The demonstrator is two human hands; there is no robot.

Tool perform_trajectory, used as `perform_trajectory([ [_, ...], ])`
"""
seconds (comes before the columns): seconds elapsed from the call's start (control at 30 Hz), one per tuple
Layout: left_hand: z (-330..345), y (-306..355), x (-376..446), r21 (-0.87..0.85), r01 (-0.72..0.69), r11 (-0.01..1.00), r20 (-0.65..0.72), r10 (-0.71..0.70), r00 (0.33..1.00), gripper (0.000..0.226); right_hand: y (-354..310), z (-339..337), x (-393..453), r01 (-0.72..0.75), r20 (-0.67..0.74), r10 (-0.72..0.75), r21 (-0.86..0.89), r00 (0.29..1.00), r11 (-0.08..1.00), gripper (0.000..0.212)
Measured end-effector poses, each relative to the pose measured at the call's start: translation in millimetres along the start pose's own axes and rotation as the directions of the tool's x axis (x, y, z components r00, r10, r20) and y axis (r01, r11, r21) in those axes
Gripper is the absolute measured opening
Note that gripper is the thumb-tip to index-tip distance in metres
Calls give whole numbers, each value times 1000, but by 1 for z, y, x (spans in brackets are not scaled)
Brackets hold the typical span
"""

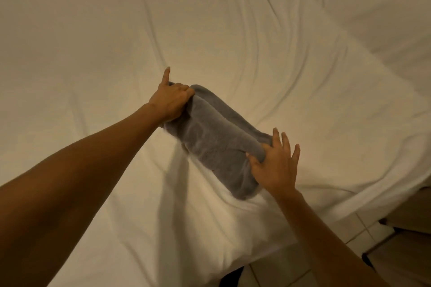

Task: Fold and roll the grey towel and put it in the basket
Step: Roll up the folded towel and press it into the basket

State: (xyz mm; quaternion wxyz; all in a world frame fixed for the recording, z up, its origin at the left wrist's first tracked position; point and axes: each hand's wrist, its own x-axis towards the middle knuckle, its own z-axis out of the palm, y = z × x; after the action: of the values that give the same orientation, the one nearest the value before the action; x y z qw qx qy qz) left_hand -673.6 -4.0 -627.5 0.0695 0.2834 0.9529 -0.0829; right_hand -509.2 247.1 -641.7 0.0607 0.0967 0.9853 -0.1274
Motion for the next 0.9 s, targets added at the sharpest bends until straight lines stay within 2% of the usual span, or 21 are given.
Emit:
perform_trajectory([
  [0.2, -4, 19, 72, 136, -79, 988, -14, 82, 997, 24, 36, 7, 50, -118, 71, 119, -16, 990, 993, 44],
  [0.33, 3, 37, 100, 147, -36, 988, -38, 42, 998, 30, 53, 17, 77, -157, 150, 163, -50, 975, 986, 54],
  [0.4, 14, 49, 96, 71, 35, 997, -58, -30, 998, 35, 57, 20, 88, -152, 177, 159, -56, 971, 987, 54],
  [0.47, 26, 60, 82, -75, 139, 987, -97, -146, 984, 45, 57, 24, 95, -151, 200, 162, -68, 966, 986, 55],
  [0.57, 44, 78, 53, -297, 238, 925, -117, -282, 952, 52, 55, 27, 92, -156, 180, 180, -138, 967, 978, 57],
  [0.67, 64, 89, 28, -386, 241, 890, -55, -283, 958, 69, 48, 32, 79, -68, 61, 78, -150, 995, 986, 55],
  [0.77, 81, 88, 22, -423, 238, 874, -6, -265, 964, 72, 35, 44, 58, 108, -84, -109, -15, 990, 994, 54],
  [0.83, 87, 86, 26, -392, 241, 888, 20, -253, 967, 71, 34, 57, 46, 170, -74, -170, -8, 983, 985, 53],
  [0.9, 91, 86, 30, -357, 225, 907, 34, -228, 973, 71, 40, 70, 43, 139, -41, -138, 12, 990, 990, 51],
])
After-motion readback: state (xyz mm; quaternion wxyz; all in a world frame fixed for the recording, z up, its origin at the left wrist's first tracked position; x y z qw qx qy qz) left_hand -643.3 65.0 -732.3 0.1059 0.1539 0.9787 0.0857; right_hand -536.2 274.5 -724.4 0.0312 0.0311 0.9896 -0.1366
